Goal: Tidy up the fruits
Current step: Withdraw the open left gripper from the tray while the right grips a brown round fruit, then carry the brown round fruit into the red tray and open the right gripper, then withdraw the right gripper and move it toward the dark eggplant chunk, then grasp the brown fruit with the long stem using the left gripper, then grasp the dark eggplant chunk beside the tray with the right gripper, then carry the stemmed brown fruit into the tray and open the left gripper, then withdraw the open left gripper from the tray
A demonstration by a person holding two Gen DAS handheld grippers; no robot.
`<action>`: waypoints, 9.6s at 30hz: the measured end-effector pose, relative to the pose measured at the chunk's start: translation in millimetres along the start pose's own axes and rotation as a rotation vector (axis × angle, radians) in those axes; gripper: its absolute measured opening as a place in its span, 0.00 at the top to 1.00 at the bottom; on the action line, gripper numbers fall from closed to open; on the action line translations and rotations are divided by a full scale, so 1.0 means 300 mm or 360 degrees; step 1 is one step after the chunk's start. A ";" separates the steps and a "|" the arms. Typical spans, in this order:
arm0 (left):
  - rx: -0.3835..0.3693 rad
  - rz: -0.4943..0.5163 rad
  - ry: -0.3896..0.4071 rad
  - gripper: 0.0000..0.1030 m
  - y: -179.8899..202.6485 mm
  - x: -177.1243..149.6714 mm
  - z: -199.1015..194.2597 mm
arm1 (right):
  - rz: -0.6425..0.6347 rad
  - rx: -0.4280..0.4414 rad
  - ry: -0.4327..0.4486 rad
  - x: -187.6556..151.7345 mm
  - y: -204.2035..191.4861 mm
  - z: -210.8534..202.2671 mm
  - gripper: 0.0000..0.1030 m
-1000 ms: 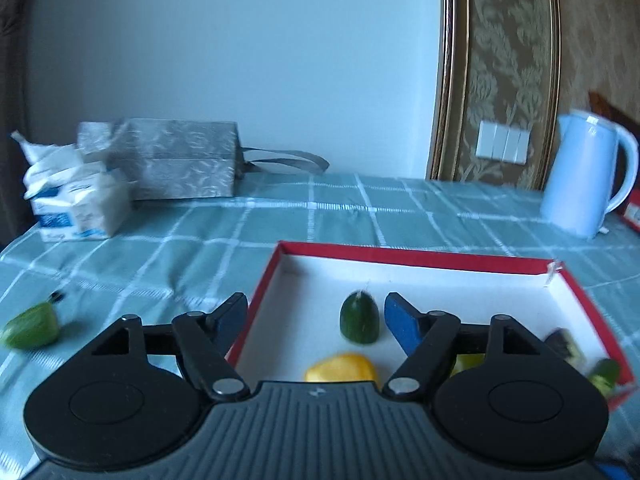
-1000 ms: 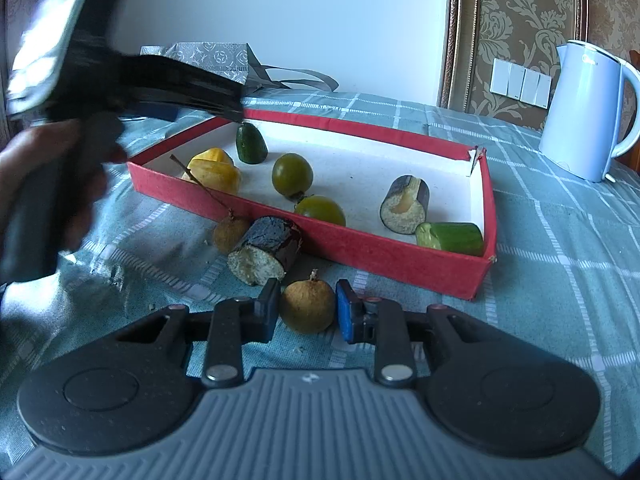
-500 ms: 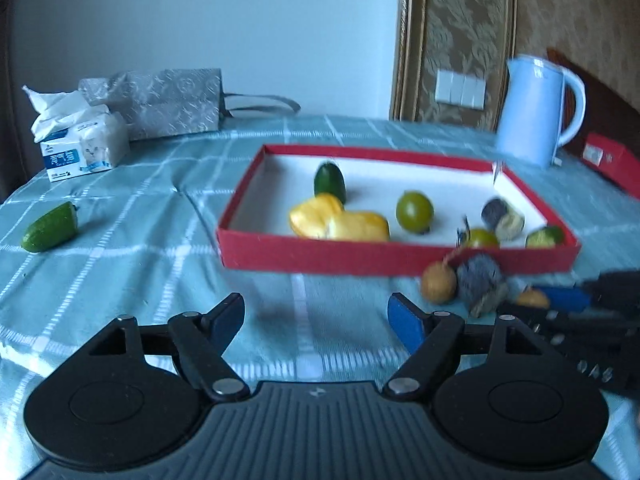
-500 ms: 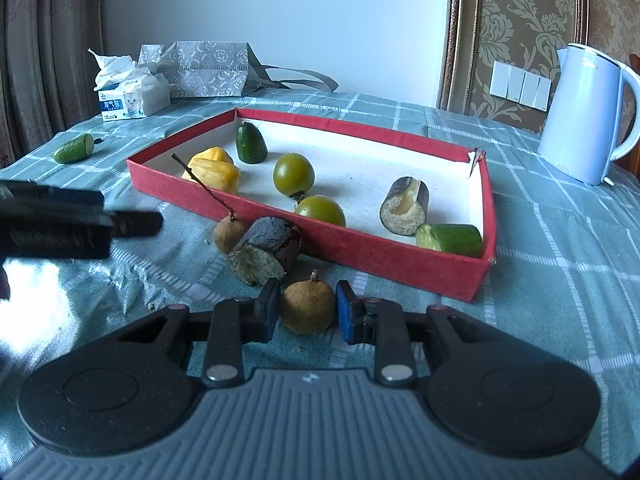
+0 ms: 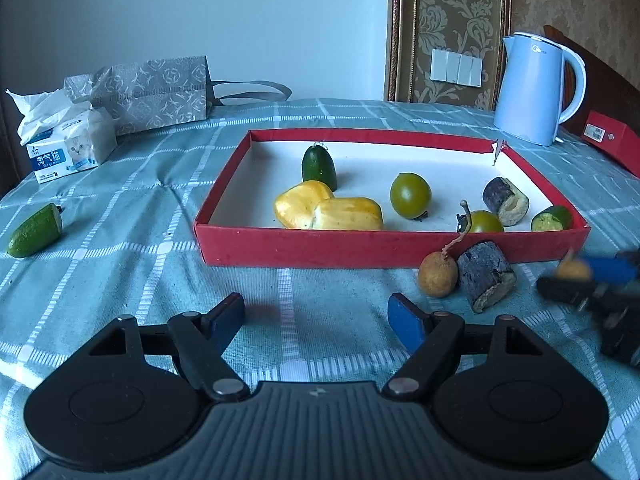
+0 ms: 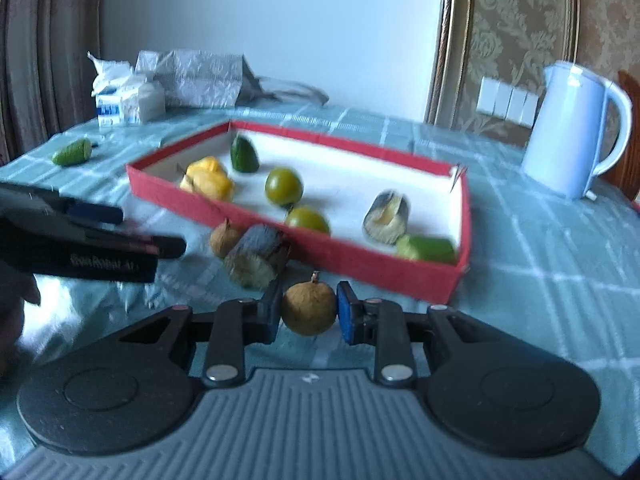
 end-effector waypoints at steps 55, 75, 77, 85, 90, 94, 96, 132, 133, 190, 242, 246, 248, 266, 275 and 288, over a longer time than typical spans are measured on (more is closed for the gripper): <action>-0.0037 -0.0014 -0.0011 0.16 -0.007 -0.001 0.009 | 0.0267 -0.0099 0.0103 0.110 0.091 0.094 0.52; -0.0309 -0.0045 0.0100 0.10 -0.007 -0.010 -0.039 | 0.0461 0.0061 0.0146 -0.078 0.129 -0.023 0.37; -0.0322 -0.0084 0.0097 0.10 -0.008 -0.003 -0.032 | 0.0495 0.0073 0.0140 -0.082 0.141 -0.020 0.36; -0.0259 -0.0087 0.0005 0.10 0.029 0.028 0.026 | 0.0524 0.0078 0.0102 -0.083 0.147 -0.005 0.30; -0.0171 -0.0028 -0.0009 0.10 0.068 0.034 0.042 | 0.0526 0.0076 0.0071 -0.078 0.147 0.006 0.30; -0.0158 0.0000 -0.0020 0.10 0.090 0.043 0.053 | 0.0523 0.0084 0.0055 -0.079 0.147 0.011 0.27; -0.0132 0.0035 -0.0023 0.10 0.109 0.045 0.059 | 0.0524 0.0080 0.0056 -0.080 0.146 0.011 0.27; -0.0122 0.0044 0.0039 0.75 0.101 0.013 0.018 | 0.0751 0.0071 0.0049 -0.120 0.214 0.006 0.11; -0.0110 0.0023 0.0037 0.75 0.082 0.011 0.017 | 0.0743 0.0068 0.0046 -0.118 0.211 0.008 0.11; -0.0125 -0.0175 0.0053 0.75 -0.062 -0.002 0.005 | 0.0371 -0.0070 -0.0068 0.066 -0.106 0.172 0.34; -0.0185 -0.0057 0.0178 0.75 0.033 0.248 0.020 | 0.0264 -0.0101 -0.0079 0.003 -0.048 0.106 0.67; -0.0118 -0.0014 0.0098 0.75 0.069 0.283 0.128 | 0.0267 -0.0098 -0.0078 0.003 -0.048 0.105 0.67; -0.0107 -0.0022 0.0053 0.75 0.070 0.289 0.168 | 0.0268 -0.0098 -0.0078 0.003 -0.048 0.105 0.67; -0.0004 0.0005 -0.0014 0.68 0.104 0.345 0.318 | 0.0266 -0.0099 -0.0078 0.002 -0.049 0.108 0.67; 0.0074 0.0048 0.0098 0.21 0.121 0.322 0.283 | 0.0265 -0.0099 -0.0078 0.003 -0.049 0.108 0.67; 0.0113 -0.0088 0.0174 0.21 0.037 0.255 0.141 | 0.0256 -0.0107 -0.0079 0.004 -0.049 0.106 0.67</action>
Point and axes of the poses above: each gripper's, at about its wrist camera, not at the fingertips, and z roughly the way its jaws point, y to its right, x to its top, the point moved 1 cm from there along z, roughly the way its jaws point, and after that the axes turned 8 degrees about -y, right-handed, at the moved point
